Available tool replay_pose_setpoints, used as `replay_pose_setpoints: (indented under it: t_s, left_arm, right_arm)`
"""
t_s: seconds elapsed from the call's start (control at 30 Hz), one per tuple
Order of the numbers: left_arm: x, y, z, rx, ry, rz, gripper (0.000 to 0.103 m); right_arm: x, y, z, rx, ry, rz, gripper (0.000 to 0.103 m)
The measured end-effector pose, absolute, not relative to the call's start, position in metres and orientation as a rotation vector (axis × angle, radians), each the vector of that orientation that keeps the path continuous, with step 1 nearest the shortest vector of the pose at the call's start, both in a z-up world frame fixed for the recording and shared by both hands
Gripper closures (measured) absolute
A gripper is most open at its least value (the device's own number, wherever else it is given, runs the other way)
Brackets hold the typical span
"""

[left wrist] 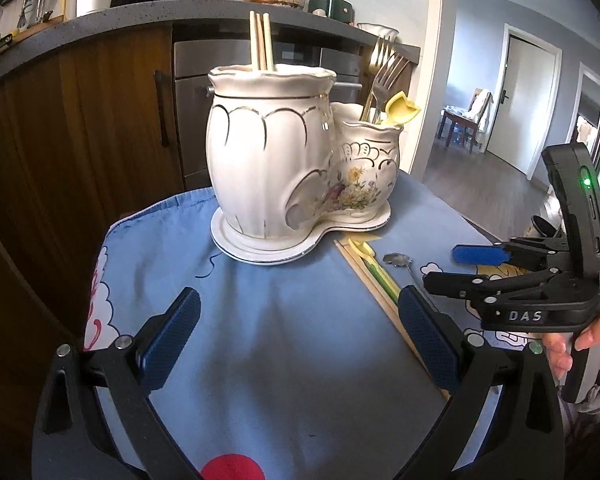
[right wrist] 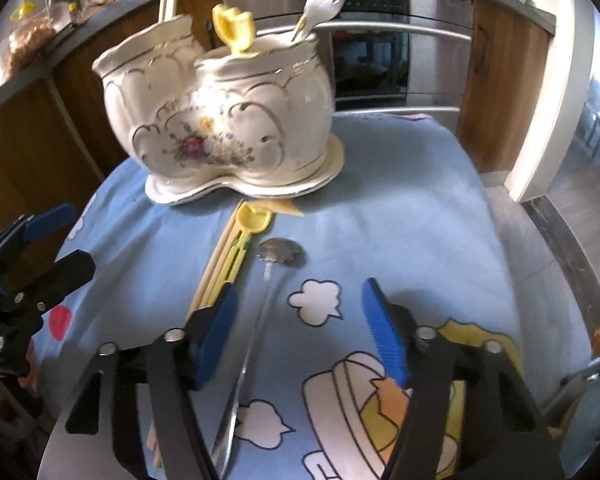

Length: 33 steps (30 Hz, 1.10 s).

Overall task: Organize utensils
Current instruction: 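Grasp a wooden chopstick with the left tool while the right tool grasps the small silver spoon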

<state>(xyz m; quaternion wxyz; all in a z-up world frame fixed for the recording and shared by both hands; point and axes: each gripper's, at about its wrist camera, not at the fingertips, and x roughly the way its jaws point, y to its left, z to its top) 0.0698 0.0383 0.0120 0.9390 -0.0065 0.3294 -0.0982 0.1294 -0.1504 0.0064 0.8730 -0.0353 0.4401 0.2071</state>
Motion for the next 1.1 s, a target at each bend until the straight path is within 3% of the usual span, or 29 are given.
replay_pose_setpoints:
  t_s: [0.07, 0.2, 0.33, 0.43, 0.63, 0.8, 0.97, 1.1]
  left_arm:
    - [0.07, 0.037, 0.011, -0.011, 0.676, -0.203, 0.006]
    - [0.07, 0.032, 0.009, -0.006, 0.686, -0.208, 0.006]
    - [0.072, 0.028, 0.008, -0.011, 0.706, -0.211, 0.006]
    - [0.074, 0.02, 0.005, -0.007, 0.74, -0.201, 0.006]
    - [0.082, 0.003, -0.008, -0.023, 0.836, -0.175, 0.007]
    - [0.085, -0.016, -0.019, 0.003, 0.902, -0.159, 0.027]
    - [0.085, -0.027, -0.022, 0.017, 0.927, -0.131, 0.029]
    - [0.091, -0.031, -0.022, 0.026, 0.936, -0.091, 0.043]
  right_arm:
    - [0.13, -0.144, 0.003, -0.08, 0.932, 0.445, 0.052]
    - [0.134, -0.134, -0.004, -0.1, 0.95, 0.451, 0.073]
    - [0.136, -0.126, -0.006, -0.137, 0.92, 0.432, 0.082]
    - [0.134, -0.126, -0.007, -0.138, 0.907, 0.443, 0.097]
    - [0.133, -0.141, -0.003, -0.111, 0.887, 0.437, 0.099]
    - [0.13, -0.153, 0.004, -0.076, 0.869, 0.437, 0.099]
    - [0.126, -0.166, 0.01, -0.046, 0.846, 0.45, 0.099]
    - [0.121, -0.172, 0.015, -0.032, 0.824, 0.466, 0.099]
